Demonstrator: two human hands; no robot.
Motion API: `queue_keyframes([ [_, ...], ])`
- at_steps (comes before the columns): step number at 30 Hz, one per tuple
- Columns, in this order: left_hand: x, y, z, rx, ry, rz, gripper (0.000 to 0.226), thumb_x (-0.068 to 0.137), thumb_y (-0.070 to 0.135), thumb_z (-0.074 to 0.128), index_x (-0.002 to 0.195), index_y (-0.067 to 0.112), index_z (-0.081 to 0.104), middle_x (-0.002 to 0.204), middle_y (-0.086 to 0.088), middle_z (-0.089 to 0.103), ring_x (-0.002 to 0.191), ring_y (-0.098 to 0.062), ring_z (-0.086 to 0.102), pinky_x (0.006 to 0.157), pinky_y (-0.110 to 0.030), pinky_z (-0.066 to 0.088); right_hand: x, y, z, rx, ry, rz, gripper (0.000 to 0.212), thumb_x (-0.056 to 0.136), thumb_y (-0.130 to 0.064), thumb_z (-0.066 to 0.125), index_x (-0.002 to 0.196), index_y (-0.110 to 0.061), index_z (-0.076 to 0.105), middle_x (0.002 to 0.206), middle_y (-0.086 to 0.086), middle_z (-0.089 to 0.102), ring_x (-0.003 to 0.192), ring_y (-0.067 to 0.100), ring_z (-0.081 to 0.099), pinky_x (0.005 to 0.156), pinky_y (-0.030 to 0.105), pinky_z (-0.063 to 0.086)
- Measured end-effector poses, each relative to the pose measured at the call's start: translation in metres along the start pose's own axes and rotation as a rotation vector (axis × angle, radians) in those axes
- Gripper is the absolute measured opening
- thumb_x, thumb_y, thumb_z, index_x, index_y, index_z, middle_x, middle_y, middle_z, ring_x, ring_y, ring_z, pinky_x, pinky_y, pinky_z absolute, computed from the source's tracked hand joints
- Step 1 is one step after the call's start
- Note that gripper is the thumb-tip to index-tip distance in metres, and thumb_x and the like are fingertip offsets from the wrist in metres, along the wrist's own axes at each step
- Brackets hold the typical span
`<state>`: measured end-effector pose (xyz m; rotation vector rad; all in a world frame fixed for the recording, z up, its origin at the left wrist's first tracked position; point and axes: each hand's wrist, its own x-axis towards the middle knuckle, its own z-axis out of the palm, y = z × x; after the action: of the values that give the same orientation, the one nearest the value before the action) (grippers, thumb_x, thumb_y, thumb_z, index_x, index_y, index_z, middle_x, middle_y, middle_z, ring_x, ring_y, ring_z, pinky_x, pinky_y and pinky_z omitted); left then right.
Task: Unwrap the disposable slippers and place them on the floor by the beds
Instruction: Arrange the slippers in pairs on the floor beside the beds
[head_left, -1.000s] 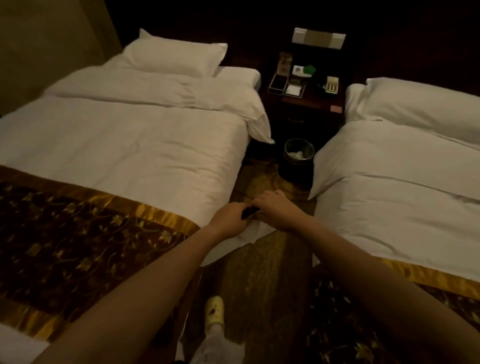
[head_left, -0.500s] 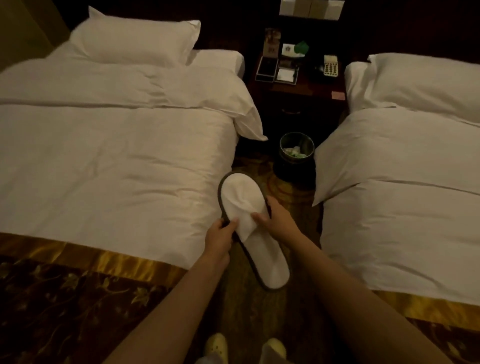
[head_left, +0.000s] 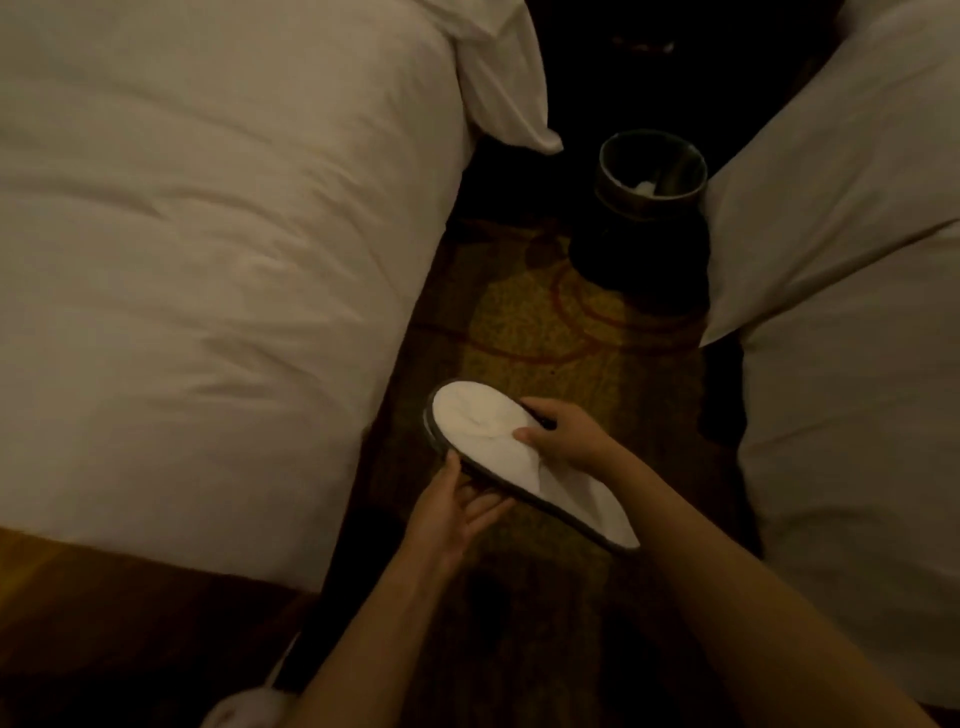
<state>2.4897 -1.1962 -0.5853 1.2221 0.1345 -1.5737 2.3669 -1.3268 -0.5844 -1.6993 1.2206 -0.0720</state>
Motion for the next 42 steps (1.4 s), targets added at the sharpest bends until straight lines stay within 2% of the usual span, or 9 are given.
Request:
queue_keyframes([
  [4, 0.064, -0.046, -0.034, 0.021, 0.095, -0.011, 0.043, 0.1, 0.03, 0.037, 0.139, 0.012, 0.038, 0.11, -0.02, 0.064, 0.097, -0.033, 0.065, 0.069, -0.039, 0.056, 0.056, 0.068, 0.04, 0.024, -0.001, -0.002, 0.046, 0.089, -0.017, 0.059, 0.133, -0.012, 0.048, 0.136, 0.01, 0.051, 0.108, 0.01, 0.044, 0.088, 0.026, 0.035],
  [9, 0.107, -0.069, -0.063, 0.002, 0.2, -0.087, 0.045, 0.101, 0.026, 0.033, 0.141, 0.006, 0.031, 0.137, -0.03, 0.045, 0.122, -0.043, 0.049, 0.083, -0.045, 0.049, 0.114, 0.11, 0.075, 0.009, 0.095, -0.012, 0.054, 0.089, -0.017, 0.059, 0.139, -0.007, 0.04, 0.141, 0.016, 0.046, 0.127, 0.03, 0.046, 0.101, 0.036, 0.039],
  [19, 0.107, -0.091, -0.106, 0.042, 0.198, -0.283, 0.046, 0.101, 0.021, 0.035, 0.141, 0.0, 0.03, 0.14, -0.032, 0.041, 0.126, -0.045, 0.044, 0.075, -0.048, 0.051, 0.171, 0.157, 0.08, -0.448, 0.094, 0.035, 0.058, 0.096, -0.026, 0.044, 0.147, -0.018, 0.02, 0.155, 0.019, 0.009, 0.14, 0.037, 0.02, 0.113, 0.04, 0.024],
  [26, 0.104, -0.096, -0.099, 0.179, 0.237, -0.245, 0.045, 0.1, 0.013, 0.033, 0.142, 0.0, 0.025, 0.14, -0.032, 0.038, 0.105, -0.048, 0.056, 0.064, -0.045, 0.05, 0.15, 0.168, 0.082, -0.62, 0.075, 0.018, 0.081, 0.091, -0.031, 0.052, 0.149, -0.017, -0.003, 0.158, 0.012, 0.002, 0.144, 0.033, 0.004, 0.117, 0.042, 0.012],
  [29, 0.107, -0.091, -0.093, 0.225, 0.229, -0.198, 0.037, 0.1, 0.011, 0.032, 0.135, -0.001, 0.035, 0.1, -0.027, 0.056, 0.077, -0.039, 0.062, 0.048, -0.041, 0.057, 0.121, 0.144, 0.084, -0.576, -0.049, -0.076, 0.078, 0.09, -0.046, 0.049, 0.148, -0.014, 0.009, 0.158, 0.01, 0.011, 0.144, 0.029, 0.012, 0.116, 0.039, 0.015],
  [31, 0.111, -0.087, -0.087, 0.265, 0.243, -0.175, 0.034, 0.1, 0.011, 0.031, 0.131, 0.001, 0.039, 0.085, -0.02, 0.054, 0.079, -0.04, 0.063, 0.05, -0.039, 0.058, 0.093, 0.13, 0.093, -0.521, -0.234, -0.135, 0.075, 0.087, -0.053, 0.051, 0.145, -0.014, 0.024, 0.153, 0.01, 0.028, 0.139, 0.027, 0.028, 0.112, 0.038, 0.025],
  [35, 0.122, -0.082, -0.075, 0.256, 0.227, -0.218, 0.039, 0.1, 0.01, 0.026, 0.135, -0.006, 0.034, 0.123, -0.032, 0.052, 0.116, -0.048, 0.053, 0.08, -0.049, 0.045, 0.031, 0.14, 0.12, -0.661, -0.353, -0.203, 0.067, 0.081, -0.051, 0.059, 0.135, -0.017, 0.037, 0.135, 0.008, 0.048, 0.12, 0.028, 0.05, 0.094, 0.037, 0.043],
  [39, 0.126, -0.083, -0.076, 0.296, 0.185, -0.217, 0.042, 0.099, 0.022, 0.036, 0.133, -0.004, 0.036, 0.088, -0.025, 0.058, 0.075, -0.037, 0.062, 0.081, -0.048, 0.049, 0.009, 0.159, 0.133, -0.658, -0.088, -0.147, 0.036, 0.089, -0.038, 0.053, 0.115, -0.013, 0.053, 0.117, 0.014, 0.062, 0.105, 0.031, 0.059, 0.078, 0.034, 0.046],
  [42, 0.142, -0.082, -0.093, 0.647, 0.359, -0.035, 0.051, 0.095, 0.033, 0.046, 0.137, 0.006, 0.035, 0.12, -0.023, 0.053, 0.096, -0.036, 0.06, 0.084, -0.047, 0.05, 0.012, 0.169, 0.13, -0.439, -0.106, -0.097, 0.024, 0.089, -0.022, 0.052, 0.109, -0.009, 0.058, 0.113, 0.015, 0.063, 0.103, 0.03, 0.059, 0.072, 0.028, 0.04],
])
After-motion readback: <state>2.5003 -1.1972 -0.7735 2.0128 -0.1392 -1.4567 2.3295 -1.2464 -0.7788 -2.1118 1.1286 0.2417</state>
